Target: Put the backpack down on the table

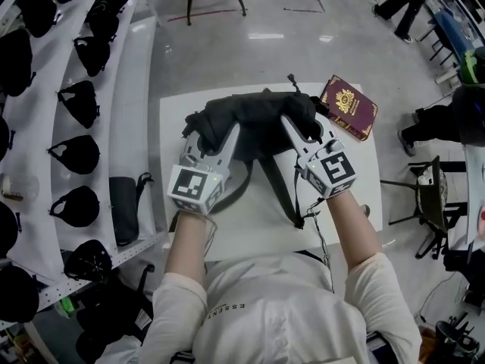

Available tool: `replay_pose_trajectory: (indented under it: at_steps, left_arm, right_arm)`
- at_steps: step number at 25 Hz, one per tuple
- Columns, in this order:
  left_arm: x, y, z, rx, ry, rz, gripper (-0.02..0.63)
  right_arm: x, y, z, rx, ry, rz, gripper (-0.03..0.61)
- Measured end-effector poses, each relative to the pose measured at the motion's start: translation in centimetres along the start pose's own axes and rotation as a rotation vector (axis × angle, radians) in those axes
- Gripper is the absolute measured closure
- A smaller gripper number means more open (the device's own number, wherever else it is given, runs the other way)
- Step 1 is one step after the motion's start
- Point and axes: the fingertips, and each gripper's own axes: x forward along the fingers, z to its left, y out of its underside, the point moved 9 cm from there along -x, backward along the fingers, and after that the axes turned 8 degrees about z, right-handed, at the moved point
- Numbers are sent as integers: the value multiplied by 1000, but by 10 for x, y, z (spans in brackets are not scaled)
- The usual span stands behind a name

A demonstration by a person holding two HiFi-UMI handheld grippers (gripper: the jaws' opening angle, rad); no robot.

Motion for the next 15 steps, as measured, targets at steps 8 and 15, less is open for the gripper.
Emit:
replay_pose_trajectory:
  at_steps: [8,15]
  left_arm:
    - [-13,22,-23,-14,14,15,526]
    - [-30,42,-38,-42,9,0,525]
  right_arm:
    - [-24,24,14,66,-9,6,480]
    - [-41,42,29,99,-25,-4,480]
